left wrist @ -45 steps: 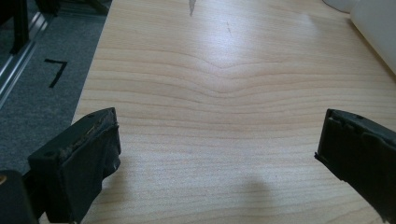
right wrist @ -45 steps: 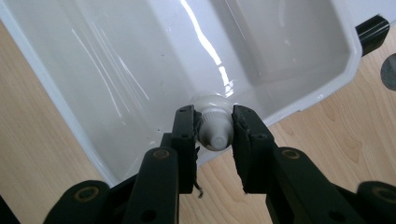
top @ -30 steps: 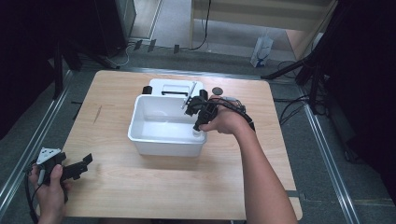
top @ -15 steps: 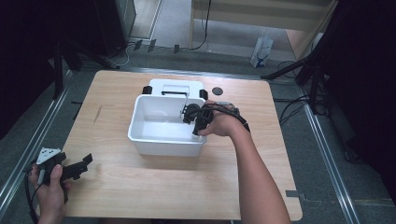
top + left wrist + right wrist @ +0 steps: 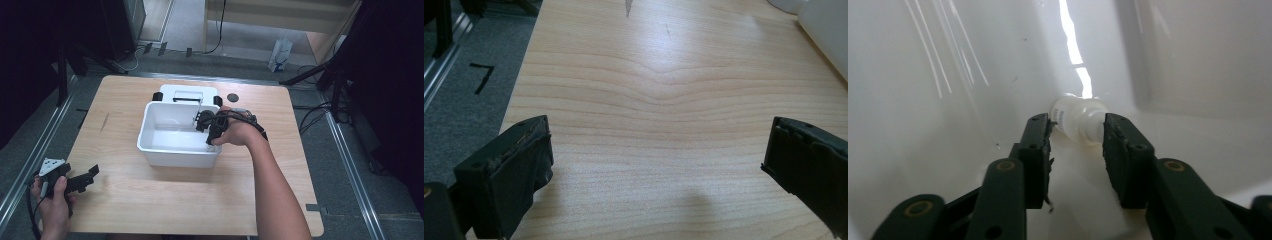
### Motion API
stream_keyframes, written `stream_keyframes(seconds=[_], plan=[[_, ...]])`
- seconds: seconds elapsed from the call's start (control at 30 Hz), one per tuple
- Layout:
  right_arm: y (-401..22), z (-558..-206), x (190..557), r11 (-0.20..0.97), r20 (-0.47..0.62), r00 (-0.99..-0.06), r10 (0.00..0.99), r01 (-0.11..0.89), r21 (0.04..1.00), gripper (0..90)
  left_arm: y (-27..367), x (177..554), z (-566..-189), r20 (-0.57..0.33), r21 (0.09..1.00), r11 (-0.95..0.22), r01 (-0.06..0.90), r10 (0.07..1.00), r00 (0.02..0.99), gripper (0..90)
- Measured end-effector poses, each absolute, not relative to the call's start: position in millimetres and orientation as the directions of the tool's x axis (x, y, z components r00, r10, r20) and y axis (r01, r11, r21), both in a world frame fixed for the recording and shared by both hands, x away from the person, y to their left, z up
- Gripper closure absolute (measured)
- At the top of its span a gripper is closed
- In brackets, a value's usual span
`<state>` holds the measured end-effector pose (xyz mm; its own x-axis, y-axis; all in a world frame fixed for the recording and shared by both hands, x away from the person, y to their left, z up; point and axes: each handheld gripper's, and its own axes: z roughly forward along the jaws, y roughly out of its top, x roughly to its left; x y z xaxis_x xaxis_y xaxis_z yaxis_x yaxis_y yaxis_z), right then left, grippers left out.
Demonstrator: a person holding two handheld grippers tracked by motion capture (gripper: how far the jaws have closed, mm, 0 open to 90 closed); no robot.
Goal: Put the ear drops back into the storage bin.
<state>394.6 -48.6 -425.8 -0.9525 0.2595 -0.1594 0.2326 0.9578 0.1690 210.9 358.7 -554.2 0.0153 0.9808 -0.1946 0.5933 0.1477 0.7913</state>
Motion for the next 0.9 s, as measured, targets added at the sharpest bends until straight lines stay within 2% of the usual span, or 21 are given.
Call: stream_keyframes(seconds=[0.23, 0.27, 0.5, 0.53, 0.63, 0.77, 0.9], plan=[[-56, -397, 390, 0.918, -0.204, -0.913, 0.353, 0.295, 0.266, 40.9, 358, 211, -554, -0.193, 0.793, 0.149, 0.591, 0.981, 0.013, 0.2], [-56, -397, 390, 0.918, -0.204, -0.913, 0.353, 0.295, 0.266, 40.9, 358, 211, -554, -0.193, 0.793, 0.149, 0.591, 0.981, 0.013, 0.2], [-71, -379, 380, 0.881, -0.217, -0.878, 0.427, 0.350, 0.318, 11.9, 358, 211, -554, -0.193, 0.793, 0.149, 0.591, 0.981, 0.012, 0.2], [-71, -379, 380, 0.881, -0.217, -0.878, 0.427, 0.350, 0.318, 11.9, 358, 211, -554, -0.193, 0.793, 0.149, 0.591, 0.981, 0.012, 0.2], [-80, -374, 377, 0.850, -0.200, -0.854, 0.480, 0.396, 0.347, 0.0, 358, 211, -554, -0.192, 0.793, 0.148, 0.591, 0.981, 0.011, 0.2], [-99, -374, 372, 0.809, -0.181, -0.817, 0.547, 0.460, 0.366, 0.0, 358, 211, -554, -0.192, 0.793, 0.149, 0.590, 0.981, 0.010, 0.2], [-113, -377, 367, 0.793, -0.175, -0.804, 0.568, 0.478, 0.378, 0.0, 358, 211, -554, -0.183, 0.794, 0.140, 0.592, 0.983, 0.013, 0.3]])
